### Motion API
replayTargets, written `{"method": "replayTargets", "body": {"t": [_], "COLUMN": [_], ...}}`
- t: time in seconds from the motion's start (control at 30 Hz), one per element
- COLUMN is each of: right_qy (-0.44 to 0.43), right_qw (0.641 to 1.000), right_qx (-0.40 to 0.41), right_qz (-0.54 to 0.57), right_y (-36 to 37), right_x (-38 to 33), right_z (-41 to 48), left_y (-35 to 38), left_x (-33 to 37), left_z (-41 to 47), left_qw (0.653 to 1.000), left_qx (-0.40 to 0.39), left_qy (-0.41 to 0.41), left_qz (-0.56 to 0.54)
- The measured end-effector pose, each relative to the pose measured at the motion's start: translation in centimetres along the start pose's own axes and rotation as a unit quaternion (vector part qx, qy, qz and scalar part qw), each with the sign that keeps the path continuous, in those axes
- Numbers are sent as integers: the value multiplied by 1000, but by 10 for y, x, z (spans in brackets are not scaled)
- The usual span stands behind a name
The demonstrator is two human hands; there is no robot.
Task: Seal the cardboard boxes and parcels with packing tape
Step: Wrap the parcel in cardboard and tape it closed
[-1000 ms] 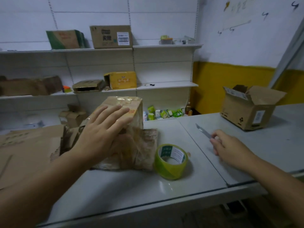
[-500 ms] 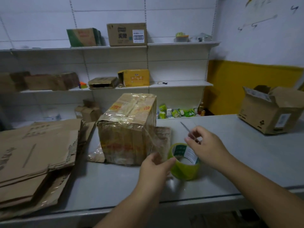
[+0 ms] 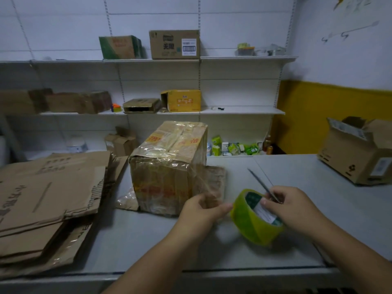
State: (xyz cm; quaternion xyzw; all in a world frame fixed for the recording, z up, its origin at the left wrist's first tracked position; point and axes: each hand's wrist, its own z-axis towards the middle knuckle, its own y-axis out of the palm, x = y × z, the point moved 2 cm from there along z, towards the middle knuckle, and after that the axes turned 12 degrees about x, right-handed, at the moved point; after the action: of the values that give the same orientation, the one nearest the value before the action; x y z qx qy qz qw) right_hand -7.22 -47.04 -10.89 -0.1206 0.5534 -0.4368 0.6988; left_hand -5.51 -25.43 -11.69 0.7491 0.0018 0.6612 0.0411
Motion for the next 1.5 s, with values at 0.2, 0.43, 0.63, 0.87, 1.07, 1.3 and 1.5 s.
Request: {"method": "replayTargets", "body": {"t": [0.2,0.43,0.63,0.87,1.07,1.3,1.5], "right_qy": [13,2,-72,-408,-600,-605,-588], "right_qw": [999,996,986,888,740,715,675], "right_qx": [-36,-61,-106,-134,-50,-10,-67], "right_qz": [38,64,105,-164,-299,-349,-441], "right_y": [-14,-24,-45,-63,-51,-35,-29], "right_x": [-16,-29,-52,-118,-145,-138,-140], "right_z": [-29,-31,-1,27,36,37,39], "left_y": [-12,22,46,65,67,69,68], "left_x": [-5,-23,-21,-21,-24,-24,-26], "left_z": [-4,-31,-47,-50,-47,-46,-42], "left_qw": [986,910,928,948,948,951,956], "left_qx": [-135,-305,-234,-173,-171,-172,-165], "left_qy": [-59,-181,-173,-163,-161,-158,-137], "left_qz": [-77,-213,-234,-210,-215,-202,-199]}}
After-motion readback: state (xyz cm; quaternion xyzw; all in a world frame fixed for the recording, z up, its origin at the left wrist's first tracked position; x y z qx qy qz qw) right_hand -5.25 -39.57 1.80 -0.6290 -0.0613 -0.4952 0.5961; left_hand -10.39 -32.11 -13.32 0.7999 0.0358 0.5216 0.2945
